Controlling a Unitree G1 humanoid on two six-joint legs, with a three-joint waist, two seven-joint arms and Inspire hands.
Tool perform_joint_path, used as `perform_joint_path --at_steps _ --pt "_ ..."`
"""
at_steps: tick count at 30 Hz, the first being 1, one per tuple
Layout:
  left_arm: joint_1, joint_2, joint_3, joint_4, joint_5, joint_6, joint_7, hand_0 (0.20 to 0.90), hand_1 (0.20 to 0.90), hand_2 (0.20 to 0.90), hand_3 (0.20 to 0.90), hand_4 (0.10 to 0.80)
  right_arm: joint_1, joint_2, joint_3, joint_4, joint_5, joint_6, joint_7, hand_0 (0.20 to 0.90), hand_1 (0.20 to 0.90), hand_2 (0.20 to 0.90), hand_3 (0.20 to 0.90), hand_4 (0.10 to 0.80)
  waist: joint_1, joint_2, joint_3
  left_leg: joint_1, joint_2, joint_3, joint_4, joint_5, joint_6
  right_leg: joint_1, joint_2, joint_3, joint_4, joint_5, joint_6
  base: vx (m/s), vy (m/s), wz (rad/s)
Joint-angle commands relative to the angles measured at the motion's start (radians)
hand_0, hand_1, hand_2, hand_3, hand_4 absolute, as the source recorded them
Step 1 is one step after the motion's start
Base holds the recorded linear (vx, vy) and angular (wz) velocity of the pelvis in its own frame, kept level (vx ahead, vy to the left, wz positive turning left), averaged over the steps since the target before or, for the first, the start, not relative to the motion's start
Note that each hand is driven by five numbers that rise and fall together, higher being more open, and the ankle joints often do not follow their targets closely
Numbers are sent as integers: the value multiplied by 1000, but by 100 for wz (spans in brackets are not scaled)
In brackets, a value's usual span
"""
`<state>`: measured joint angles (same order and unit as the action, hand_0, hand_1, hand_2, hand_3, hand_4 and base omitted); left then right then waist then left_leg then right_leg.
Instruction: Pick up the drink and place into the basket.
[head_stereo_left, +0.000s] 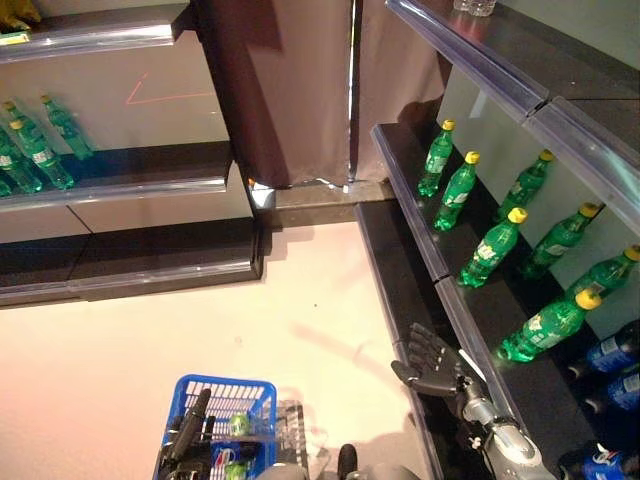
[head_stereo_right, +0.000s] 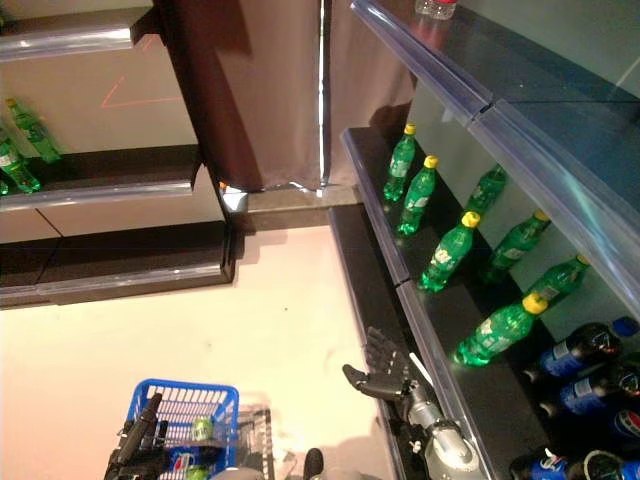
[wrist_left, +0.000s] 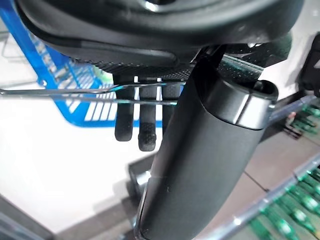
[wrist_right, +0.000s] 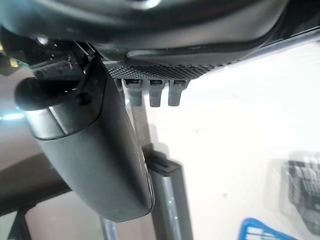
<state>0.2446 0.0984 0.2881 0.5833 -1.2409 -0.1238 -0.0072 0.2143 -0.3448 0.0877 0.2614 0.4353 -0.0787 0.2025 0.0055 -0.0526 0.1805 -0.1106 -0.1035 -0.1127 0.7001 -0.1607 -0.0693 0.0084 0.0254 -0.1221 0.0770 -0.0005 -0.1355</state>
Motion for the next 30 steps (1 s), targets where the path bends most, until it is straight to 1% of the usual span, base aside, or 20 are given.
perform_joint_path --at_steps 1,3,4,5,7,9,11,12,14,16,17,18,19,21,22,25,26,28,29,30 --pt "-68 149 67 -287 -1 -129 -173 300 300 300 200 100 -22 -30 5 -75 26 -95 19 900 900 900 900 800 4 34 -47 23 36 35 -348 176 85 44 -35 151 11 -27 153 285 184 10" --pt "-78 136 60 -290 7 -129 -171 300 300 300 200 100 -28 -34 16 -87 16 -84 -1 900 900 900 900 800 14 53 -47 50 52 -13 -538 215 56 58 -28 167 12 -47 157 291 178 3" --pt "-78 131 55 -293 9 -131 -170 300 300 300 200 100 -28 -34 20 -90 12 -84 -5 900 900 900 900 800 19 60 -46 55 59 -32 -601 237 44 66 -24 173 14 -54 158 359 205 2" --pt "-75 121 52 -298 16 -131 -169 300 300 300 200 100 -24 -36 26 -89 7 -88 -8 900 900 900 900 800 28 74 -45 49 70 -63 -682 288 17 87 -17 190 14 -69 161 360 207 -5" --pt "-71 116 52 -293 12 -131 -173 300 300 300 200 100 -13 -44 32 -89 7 -93 -5 900 900 900 900 800 36 86 -38 33 77 -93 -744 351 -6 120 -6 220 13 -87 161 366 233 -32" --pt "-75 118 56 -269 1 -128 -183 300 300 300 200 100 -5 -53 37 -82 7 -97 -7 900 900 900 900 800 40 90 -36 10 73 -109 -743 368 -14 148 -9 246 12 -106 165 338 288 -59" --pt "-83 117 57 -235 -9 -131 -202 300 300 300 200 100 -2 -60 36 -75 4 -99 -15 900 900 900 900 800 38 89 -37 -7 63 -118 -703 348 -11 163 -25 262 21 -125 174 328 372 -62" --pt "-87 122 54 -217 -21 -147 -200 300 300 300 200 100 -3 -62 39 -71 0 -97 -4 900 900 900 900 800 34 82 -46 9 53 -131 -695 294 1 158 -49 269 26 -126 192 276 367 -76" --pt "-93 130 47 -196 -37 -163 -199 300 300 300 200 100 -1 -61 38 -72 -5 -95 -1 900 900 900 900 800 27 79 -53 34 53 -129 -692 258 8 144 -74 261 37 -125 209 207 301 -60" --pt "-102 149 44 -170 -48 -173 -204 300 300 300 200 100 10 -60 23 -85 0 -87 6 900 900 900 900 800 16 69 -61 58 46 -113 -668 216 22 128 -108 248 52 -116 231 204 315 -61" --pt "-110 162 45 -155 -45 -169 -208 300 300 300 200 100 17 -56 17 -86 2 -90 5 900 900 900 900 800 11 62 -66 72 43 -103 -660 196 34 115 -128 241 63 -110 242 250 398 -48" --pt "-123 178 39 -138 -41 -170 -209 300 300 300 200 100 18 -46 13 -83 -2 -90 -7 900 900 900 900 800 4 54 -72 91 34 -87 -653 173 58 85 -152 232 97 -83 257 233 380 -42" --pt "-130 187 33 -135 -41 -170 -207 300 300 300 200 100 16 -38 12 -79 -2 -94 -14 900 900 900 900 800 0 50 -73 98 29 -76 -647 162 72 64 -161 226 126 -62 264 174 295 -31" --pt "-134 196 27 -131 -41 -171 -208 300 300 300 200 100 14 -28 11 -73 -7 -98 -23 900 900 900 900 800 -1 46 -75 100 24 -58 -635 149 87 39 -172 219 162 -42 267 126 201 -27" --pt "-135 207 22 -125 -48 -180 -213 300 300 300 200 100 14 -19 10 -66 -5 -106 -26 900 900 900 900 800 3 42 -74 104 15 -33 -617 132 99 8 -192 195 203 0 261 151 237 -32" --pt "-121 218 33 -137 -51 -182 -208 300 300 300 200 100 14 -6 2 -56 -17 -119 -20 900 900 900 900 800 20 37 -72 113 13 18 -604 109 111 -33 -231 142 232 56 253 105 165 -63" --pt "-116 219 36 -145 -51 -181 -207 300 300 300 200 100 12 -4 -2 -55 -16 -123 -19 900 900 900 900 800 26 36 -71 120 16 38 -610 108 111 -38 -238 114 213 63 254 72 79 -83" --pt "-105 219 44 -160 -55 -174 -210 300 300 300 200 100 8 -4 -8 -64 -17 -124 -28 900 900 900 900 800 36 34 -70 130 24 70 -621 110 106 -34 -220 66 149 37 253 62 23 -79" --pt "-101 219 42 -163 -57 -173 -215 300 300 300 200 100 3 -6 -9 -68 -14 -127 -42 900 900 900 900 800 40 31 -68 133 25 83 -625 109 103 -28 -203 43 107 23 255 73 -42 -90" --pt "-101 219 36 -171 -52 -174 -210 300 300 300 200 100 -4 -8 -9 -75 -10 -133 -70 900 900 900 900 800 42 22 -66 141 19 102 -633 105 99 -28 -178 13 41 27 260 76 -74 -91"
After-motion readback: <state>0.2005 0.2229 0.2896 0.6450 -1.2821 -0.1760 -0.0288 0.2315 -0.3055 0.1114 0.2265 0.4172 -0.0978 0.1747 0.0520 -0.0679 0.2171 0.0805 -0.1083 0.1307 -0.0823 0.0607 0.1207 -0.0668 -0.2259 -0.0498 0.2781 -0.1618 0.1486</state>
